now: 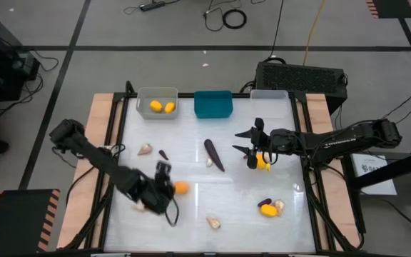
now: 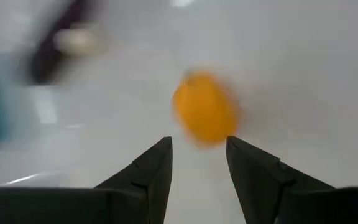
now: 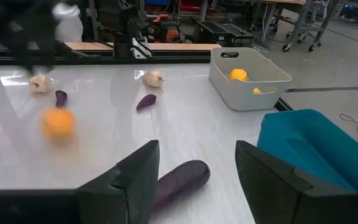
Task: Sort produce into baskets
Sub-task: Put the bottom left lemon into the gray bin
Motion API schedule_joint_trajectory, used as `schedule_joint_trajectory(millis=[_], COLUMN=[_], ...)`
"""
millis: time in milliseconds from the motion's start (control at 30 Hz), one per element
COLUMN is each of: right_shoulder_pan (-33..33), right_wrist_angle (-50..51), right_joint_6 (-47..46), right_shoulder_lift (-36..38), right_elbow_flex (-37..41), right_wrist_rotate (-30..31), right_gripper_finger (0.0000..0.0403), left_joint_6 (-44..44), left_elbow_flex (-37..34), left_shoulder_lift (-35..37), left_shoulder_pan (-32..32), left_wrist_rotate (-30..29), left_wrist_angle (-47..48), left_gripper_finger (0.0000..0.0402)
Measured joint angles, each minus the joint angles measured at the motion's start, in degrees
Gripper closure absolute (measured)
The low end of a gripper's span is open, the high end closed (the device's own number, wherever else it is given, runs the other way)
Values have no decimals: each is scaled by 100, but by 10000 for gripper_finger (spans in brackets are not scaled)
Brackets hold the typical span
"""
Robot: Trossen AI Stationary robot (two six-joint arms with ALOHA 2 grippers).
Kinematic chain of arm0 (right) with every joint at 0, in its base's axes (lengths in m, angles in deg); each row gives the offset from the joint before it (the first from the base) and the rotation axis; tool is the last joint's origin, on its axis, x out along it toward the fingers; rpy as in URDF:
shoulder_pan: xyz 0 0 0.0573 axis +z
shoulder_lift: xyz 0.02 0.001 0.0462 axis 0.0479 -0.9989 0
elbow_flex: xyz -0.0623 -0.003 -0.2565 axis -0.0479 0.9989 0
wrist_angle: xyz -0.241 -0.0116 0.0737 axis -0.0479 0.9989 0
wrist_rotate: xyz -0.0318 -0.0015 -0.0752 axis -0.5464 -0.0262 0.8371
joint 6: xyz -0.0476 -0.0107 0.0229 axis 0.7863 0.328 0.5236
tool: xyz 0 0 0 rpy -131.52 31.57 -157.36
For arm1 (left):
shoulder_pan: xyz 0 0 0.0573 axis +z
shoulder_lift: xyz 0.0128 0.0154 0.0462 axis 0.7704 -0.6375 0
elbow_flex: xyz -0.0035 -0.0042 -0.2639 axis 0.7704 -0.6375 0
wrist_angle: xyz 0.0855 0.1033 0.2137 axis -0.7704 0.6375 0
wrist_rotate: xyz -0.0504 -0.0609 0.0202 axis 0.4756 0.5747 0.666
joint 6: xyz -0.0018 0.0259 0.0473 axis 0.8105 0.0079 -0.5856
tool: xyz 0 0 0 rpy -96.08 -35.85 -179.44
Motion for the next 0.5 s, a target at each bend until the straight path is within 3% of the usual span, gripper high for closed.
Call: schedule_joint_trajectory(millis=[133, 233, 300, 433, 500], right_shoulder_pan=[0, 1, 0, 0, 1], right_wrist_angle=[2, 7, 14, 76, 88], right_joint_6=[0, 31, 33, 44, 59], right_shoulder_lift=[0, 0, 0, 0, 0], right_elbow_flex=[0, -1, 0, 0, 0], right_wrist_rotate=[0, 0, 0, 0, 0], right_gripper_finger=[200, 200, 200, 200, 200], left_joint_6=[-190, -513, -734, -1112, -1188], left_elbow_flex=[-91, -213, -256, -485, -589], left_shoulder_lift=[681, 1094, 1297, 1446, 1447], left_shoulder_pan=[806, 1673, 2327, 3412, 3782], left_wrist_rotate=[-1062, -1125, -885, 343, 660], left_wrist_angle=[508, 459, 378, -316, -624], left_gripper_finger=[243, 243, 243, 242, 242])
